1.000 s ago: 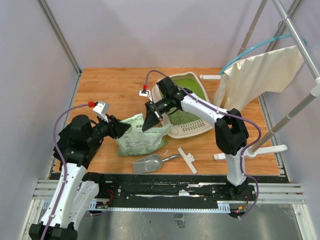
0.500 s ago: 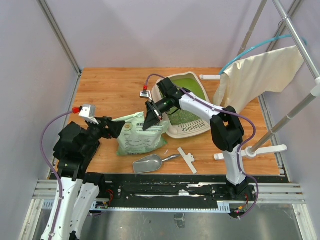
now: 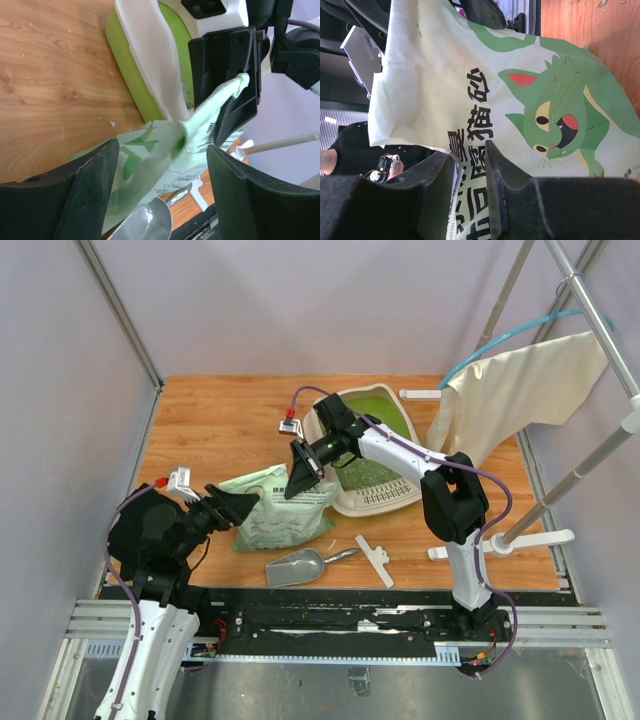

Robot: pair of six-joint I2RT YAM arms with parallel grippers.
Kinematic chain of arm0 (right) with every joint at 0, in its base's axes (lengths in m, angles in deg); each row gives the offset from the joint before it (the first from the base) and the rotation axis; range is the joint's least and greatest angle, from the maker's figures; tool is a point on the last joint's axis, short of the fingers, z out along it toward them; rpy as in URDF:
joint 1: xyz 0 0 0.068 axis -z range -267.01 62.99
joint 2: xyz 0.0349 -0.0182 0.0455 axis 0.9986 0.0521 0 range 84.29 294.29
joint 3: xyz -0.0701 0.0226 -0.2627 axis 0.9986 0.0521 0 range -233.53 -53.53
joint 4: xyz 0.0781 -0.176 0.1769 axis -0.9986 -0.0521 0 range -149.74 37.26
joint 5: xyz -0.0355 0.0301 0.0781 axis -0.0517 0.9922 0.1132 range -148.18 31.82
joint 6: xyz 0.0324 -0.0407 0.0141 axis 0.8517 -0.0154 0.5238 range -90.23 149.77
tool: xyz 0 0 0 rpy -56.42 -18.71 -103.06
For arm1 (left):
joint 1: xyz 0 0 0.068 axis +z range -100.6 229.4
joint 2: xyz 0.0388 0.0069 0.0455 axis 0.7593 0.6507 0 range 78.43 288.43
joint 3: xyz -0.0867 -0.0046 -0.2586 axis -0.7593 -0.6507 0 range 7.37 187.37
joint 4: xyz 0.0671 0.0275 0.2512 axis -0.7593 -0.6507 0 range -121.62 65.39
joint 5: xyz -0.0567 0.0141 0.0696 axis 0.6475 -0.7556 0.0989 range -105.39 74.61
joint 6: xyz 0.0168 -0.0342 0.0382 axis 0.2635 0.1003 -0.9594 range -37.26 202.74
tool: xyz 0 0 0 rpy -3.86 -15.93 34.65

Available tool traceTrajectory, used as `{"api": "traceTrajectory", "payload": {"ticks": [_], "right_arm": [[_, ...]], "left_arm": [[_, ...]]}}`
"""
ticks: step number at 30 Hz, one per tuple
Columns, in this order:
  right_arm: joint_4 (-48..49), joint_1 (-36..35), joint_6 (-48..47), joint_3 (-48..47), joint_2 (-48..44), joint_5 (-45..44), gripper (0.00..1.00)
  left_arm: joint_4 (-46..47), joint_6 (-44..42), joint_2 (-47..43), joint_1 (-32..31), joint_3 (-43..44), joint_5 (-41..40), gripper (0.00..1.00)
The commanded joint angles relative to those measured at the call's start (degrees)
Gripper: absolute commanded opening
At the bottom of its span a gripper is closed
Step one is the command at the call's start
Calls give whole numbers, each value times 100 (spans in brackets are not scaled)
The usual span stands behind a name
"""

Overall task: Fill the litter box with clean litter
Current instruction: Close the cat litter bag at the center of the board.

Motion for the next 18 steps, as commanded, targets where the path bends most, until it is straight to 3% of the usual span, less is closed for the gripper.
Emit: {"api": "traceTrajectory", "payload": {"ticks": [1, 6, 11, 15, 18], "right_arm": [[-74, -9, -104, -178, -25, 171, 31], [-75, 68, -176, -22, -103, 202, 32], [-66, 89, -153, -99, -130, 27, 39], [-66, 10, -117, -301, -133, -219, 54], [-13, -122, -98, -419, -85, -296, 61]], "left_arm": [[1071, 560, -146, 16, -247, 456, 69], [1367, 555, 141, 16, -106, 895, 48], [691, 174, 133, 16, 163, 789, 25], [114, -110, 0, 16, 400, 431, 16], [84, -144, -49, 15, 457, 340, 8]]}}
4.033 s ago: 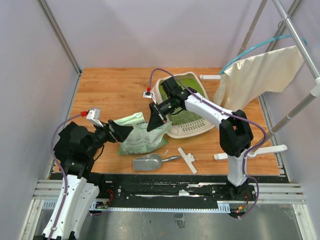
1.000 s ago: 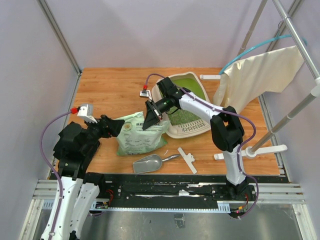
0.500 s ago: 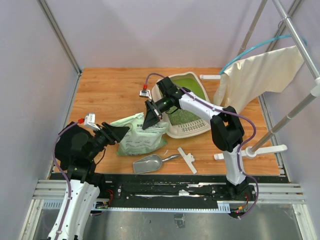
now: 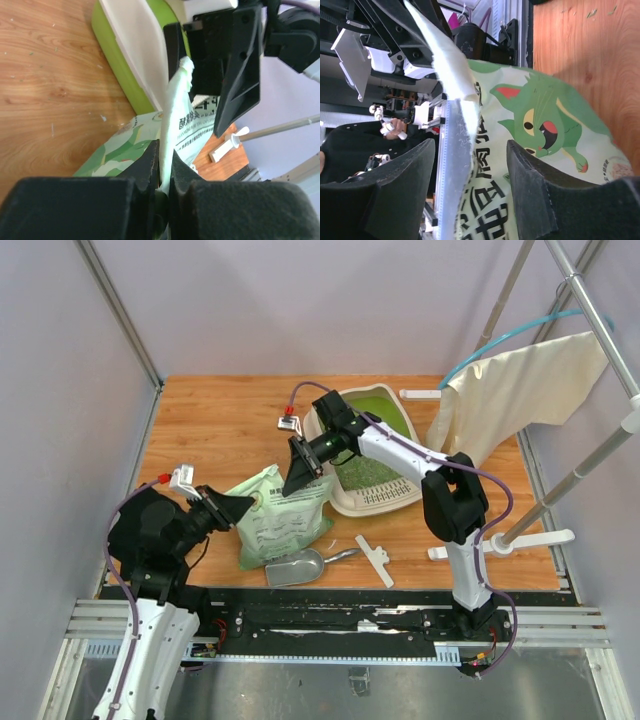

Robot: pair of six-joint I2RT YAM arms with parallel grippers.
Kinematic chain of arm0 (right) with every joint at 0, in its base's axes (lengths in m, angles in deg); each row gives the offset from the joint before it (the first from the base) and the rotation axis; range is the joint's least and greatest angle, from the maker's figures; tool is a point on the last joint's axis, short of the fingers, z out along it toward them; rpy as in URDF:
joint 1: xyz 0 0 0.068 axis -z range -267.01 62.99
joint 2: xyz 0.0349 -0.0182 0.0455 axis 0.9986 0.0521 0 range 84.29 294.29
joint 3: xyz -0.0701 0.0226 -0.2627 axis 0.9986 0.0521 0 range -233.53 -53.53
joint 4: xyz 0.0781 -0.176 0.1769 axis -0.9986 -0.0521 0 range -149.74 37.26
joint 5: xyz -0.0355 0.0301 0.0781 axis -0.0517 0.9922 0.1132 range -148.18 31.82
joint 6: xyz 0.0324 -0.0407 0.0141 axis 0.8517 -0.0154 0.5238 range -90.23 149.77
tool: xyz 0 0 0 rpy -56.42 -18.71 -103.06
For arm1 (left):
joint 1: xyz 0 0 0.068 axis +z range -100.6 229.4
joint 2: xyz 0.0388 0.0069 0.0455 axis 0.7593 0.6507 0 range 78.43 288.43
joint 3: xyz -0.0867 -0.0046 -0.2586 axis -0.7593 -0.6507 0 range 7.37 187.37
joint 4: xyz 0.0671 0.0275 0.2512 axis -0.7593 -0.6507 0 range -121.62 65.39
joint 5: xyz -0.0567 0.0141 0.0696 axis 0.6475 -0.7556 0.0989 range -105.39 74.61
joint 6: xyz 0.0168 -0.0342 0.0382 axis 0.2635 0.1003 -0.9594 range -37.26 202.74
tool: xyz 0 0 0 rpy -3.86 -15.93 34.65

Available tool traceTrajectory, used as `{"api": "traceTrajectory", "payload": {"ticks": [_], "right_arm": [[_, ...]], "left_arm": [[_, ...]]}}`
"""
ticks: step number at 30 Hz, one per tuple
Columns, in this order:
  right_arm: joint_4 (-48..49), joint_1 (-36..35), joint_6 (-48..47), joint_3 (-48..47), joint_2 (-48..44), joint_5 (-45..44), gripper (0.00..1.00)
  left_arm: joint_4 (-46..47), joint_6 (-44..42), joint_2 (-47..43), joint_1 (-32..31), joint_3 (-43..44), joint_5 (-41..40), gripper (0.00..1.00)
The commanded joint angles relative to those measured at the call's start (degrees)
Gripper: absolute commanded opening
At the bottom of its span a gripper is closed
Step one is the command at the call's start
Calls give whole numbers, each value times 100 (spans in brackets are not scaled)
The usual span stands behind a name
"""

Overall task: Fill the litter box with clean litter
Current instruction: Close the cat litter bag at the center of the board.

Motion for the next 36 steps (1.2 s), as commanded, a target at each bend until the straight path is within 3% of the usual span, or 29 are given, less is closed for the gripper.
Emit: {"api": "traceTrajectory", "payload": {"ticks": [1, 10, 15, 18, 20, 26, 32, 36], "right_arm": [[95, -148, 32, -327, -81, -172, 62], [2117, -383, 1600, -26, 175, 1, 62], [2472, -475, 1789, -64, 148, 211, 61], [2444, -494, 1873, 51, 113, 438, 48], [2441, -483, 1892, 227, 69, 580, 32], [2478, -445, 1972, 447, -67, 981, 1], [2577, -136, 2091, 555, -460, 1000, 1], [2593, -131, 2125, 601, -665, 935, 1]], "left_arm": [[46, -155, -156, 9, 380, -130, 6], [846, -252, -373, 9, 295, 354, 1], [1287, -324, -277, 9, 260, 440, 1], [1470, -409, -121, 9, 262, 389, 1], [1545, -518, 9, 9, 302, 400, 1], [1493, -986, 259, 9, 549, 492, 1], [753, -1679, 254, 18, 815, 29, 5], [497, -1852, 384, 27, 792, -645, 14]]}}
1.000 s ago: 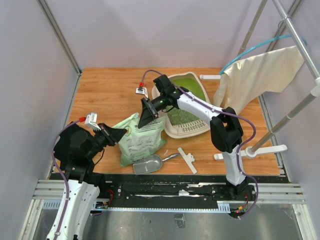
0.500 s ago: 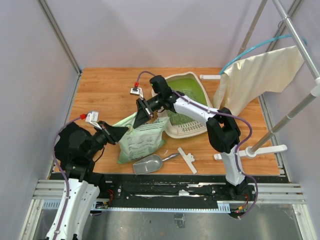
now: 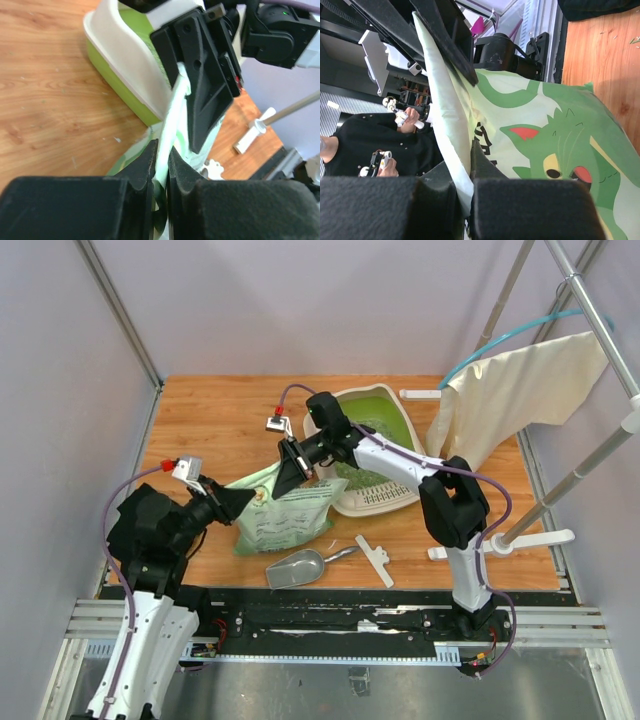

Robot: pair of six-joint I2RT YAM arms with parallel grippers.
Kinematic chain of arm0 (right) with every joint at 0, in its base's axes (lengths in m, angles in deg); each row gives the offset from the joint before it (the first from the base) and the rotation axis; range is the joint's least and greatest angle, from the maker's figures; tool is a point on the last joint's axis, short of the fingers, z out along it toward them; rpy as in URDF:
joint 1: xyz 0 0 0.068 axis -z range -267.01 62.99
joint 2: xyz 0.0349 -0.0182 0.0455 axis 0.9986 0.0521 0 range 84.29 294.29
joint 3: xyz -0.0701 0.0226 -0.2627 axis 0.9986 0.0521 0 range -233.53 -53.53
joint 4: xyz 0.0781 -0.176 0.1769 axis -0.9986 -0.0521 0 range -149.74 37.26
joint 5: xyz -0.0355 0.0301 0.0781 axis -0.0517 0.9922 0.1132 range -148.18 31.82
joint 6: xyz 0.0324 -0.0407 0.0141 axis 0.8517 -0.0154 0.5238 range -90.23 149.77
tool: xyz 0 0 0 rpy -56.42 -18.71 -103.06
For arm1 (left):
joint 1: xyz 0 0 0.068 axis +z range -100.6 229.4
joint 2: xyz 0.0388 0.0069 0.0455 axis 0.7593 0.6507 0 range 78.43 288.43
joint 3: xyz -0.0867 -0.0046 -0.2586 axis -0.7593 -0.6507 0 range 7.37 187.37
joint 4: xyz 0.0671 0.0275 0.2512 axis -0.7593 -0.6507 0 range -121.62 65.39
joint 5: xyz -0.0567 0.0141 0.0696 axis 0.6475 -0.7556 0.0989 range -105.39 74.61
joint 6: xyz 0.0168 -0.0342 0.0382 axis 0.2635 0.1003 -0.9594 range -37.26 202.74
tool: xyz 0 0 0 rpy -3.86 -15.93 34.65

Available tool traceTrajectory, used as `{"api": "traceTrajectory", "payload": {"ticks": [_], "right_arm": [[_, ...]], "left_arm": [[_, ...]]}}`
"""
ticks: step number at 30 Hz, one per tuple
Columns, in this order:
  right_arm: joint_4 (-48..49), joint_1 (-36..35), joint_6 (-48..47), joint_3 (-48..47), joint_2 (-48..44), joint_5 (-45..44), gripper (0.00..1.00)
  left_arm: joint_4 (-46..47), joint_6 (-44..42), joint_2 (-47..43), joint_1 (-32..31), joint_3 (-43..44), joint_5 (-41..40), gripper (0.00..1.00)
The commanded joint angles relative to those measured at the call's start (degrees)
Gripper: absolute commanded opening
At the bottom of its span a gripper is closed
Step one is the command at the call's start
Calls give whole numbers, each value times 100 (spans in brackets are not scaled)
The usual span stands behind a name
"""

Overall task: Fill the litter box with clean litter
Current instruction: Close the cat litter bag at the center of the board.

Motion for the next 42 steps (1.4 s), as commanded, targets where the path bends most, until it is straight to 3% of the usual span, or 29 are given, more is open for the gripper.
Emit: {"api": "traceTrajectory", "payload": {"ticks": [1, 7, 12, 16, 18, 23, 29, 36, 39, 42], "right_arm": [[32, 165, 222, 103, -618, 419, 1], [44, 163, 422, 173, -506, 89, 1], [27, 272, 783, 156, -76, -786, 20], [-7, 405, 690, 20, -19, -649, 39], [-464, 475, 117, 8, -109, -623, 50], [-2014, 782, -1809, 133, -433, -967, 64], [-3164, 881, -3684, 381, -985, -1616, 66], [-3099, 883, -4458, 879, -1519, -1821, 63], [-2482, 875, -4743, 1369, -1944, -1860, 64], [-896, 827, -4796, 2282, -2523, -2126, 64]], "left_arm": [[223, -433, 61, 57, 359, -1248, 14], [35, -542, 310, 57, 376, -1524, 15], [-782, -673, 622, 57, 673, -1873, 17], [-875, -689, 576, 57, 658, -1898, 17], [-777, -666, 475, 57, 623, -1834, 17], [-752, -637, 371, 56, 591, -1797, 17], [-757, -572, 273, 57, 537, -1726, 17], [-805, -475, 125, 57, 499, -1813, 17], [-810, -440, 118, 57, 484, -1772, 16], [-810, -449, 100, 57, 484, -1722, 16]]}}
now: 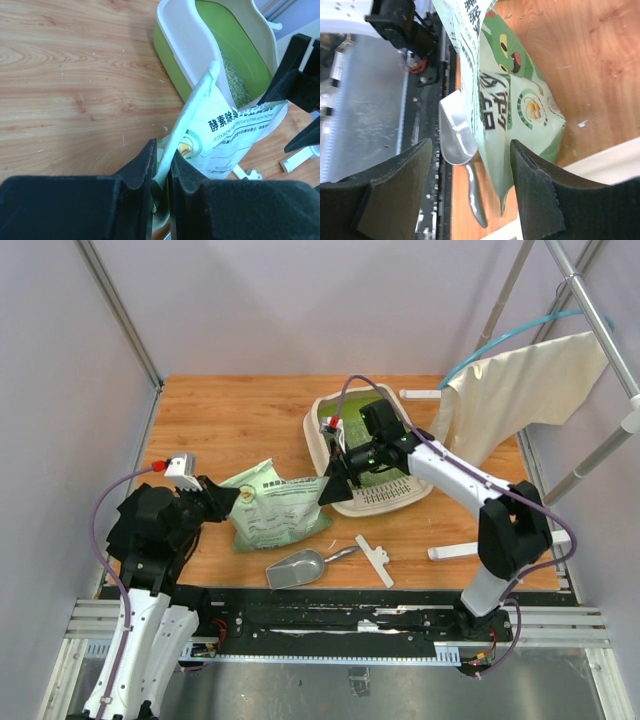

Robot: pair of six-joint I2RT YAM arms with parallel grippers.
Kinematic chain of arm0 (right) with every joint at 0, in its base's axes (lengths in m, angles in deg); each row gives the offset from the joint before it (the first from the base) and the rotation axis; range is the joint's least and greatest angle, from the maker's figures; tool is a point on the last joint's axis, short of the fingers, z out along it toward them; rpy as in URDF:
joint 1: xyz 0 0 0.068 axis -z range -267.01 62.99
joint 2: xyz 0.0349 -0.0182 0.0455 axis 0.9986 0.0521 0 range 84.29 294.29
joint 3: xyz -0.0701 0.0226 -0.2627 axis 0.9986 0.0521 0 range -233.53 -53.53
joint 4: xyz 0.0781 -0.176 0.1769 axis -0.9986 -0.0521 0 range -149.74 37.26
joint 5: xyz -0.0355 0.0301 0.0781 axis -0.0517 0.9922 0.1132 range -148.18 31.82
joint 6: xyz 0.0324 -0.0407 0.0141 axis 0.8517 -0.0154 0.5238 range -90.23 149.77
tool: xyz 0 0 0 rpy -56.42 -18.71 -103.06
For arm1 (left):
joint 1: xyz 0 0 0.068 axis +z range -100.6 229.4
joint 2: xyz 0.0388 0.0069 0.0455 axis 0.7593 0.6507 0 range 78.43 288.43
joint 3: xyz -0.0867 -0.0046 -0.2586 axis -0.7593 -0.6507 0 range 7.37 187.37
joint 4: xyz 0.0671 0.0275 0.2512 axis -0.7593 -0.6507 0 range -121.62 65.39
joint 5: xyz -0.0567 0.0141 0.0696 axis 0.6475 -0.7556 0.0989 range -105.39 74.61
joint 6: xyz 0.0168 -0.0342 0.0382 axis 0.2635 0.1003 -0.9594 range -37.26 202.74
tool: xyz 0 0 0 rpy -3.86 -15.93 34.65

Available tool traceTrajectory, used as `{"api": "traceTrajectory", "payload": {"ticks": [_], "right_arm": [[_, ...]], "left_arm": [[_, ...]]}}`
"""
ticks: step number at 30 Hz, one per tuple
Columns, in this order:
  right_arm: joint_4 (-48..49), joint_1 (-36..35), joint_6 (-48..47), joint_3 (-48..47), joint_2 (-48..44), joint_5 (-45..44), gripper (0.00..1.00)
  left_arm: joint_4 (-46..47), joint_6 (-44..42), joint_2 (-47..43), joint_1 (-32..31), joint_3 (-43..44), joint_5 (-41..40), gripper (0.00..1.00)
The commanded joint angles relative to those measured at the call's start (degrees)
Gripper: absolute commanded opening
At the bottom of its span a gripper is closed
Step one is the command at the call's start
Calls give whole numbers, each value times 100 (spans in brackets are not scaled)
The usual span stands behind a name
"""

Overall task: Fill the litter box with clean litter
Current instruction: Close the cat litter bag at the center of the board.

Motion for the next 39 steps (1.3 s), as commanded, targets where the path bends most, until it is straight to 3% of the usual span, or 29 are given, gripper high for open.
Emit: {"api": "traceTrajectory", "payload": {"ticks": [1, 7, 10, 15, 17, 19, 22, 24, 28, 31, 32, 34, 37, 39], "right_arm": [[2066, -64, -474, 1100, -815, -397, 64], [3760, -125, -483, 1654, -940, -295, 58], [4351, -181, -478, 1834, -905, -230, 49], [3660, -181, -333, 1494, -674, 116, 29], [3347, -182, -336, 1516, -654, 407, 33], [3310, -200, -338, 1684, -743, 347, 52], [3338, -282, -635, 1880, -872, 241, 56], [3349, -287, -566, 1823, -819, 281, 45], [3104, -286, -150, 1452, -560, 526, 3], [2622, -250, 332, 1254, -460, 601, 1], [2546, -137, 1246, 1211, -413, 784, 1], [2428, -101, 1582, 1237, -441, 857, 1], [2354, 27, 2209, 1240, -383, 1038, 1], [2202, 55, 2550, 1174, -294, 993, 1]], "left_arm": [[374, 38, -116, 64, 23, -123, 16], [363, 57, -166, 64, 9, -54, 16], [371, 70, -196, 64, -1, -50, 16], [386, 82, -216, 64, -4, -83, 16], [398, 103, -237, 64, -15, -96, 16], [408, 117, -242, 64, -17, -104, 16], [449, 143, -240, 64, -43, -82, 15], [461, 146, -240, 64, -62, -71, 16], [406, 173, -281, 64, -66, -124, 15], [332, 174, -340, 64, -51, -240, 16], [273, 149, -379, 64, -24, -261, 16], [218, 143, -342, 64, 5, -333, 17], [-56, 198, -274, 64, 116, -712, 30], [-273, 268, -302, 64, 196, -1013, 55]]}}
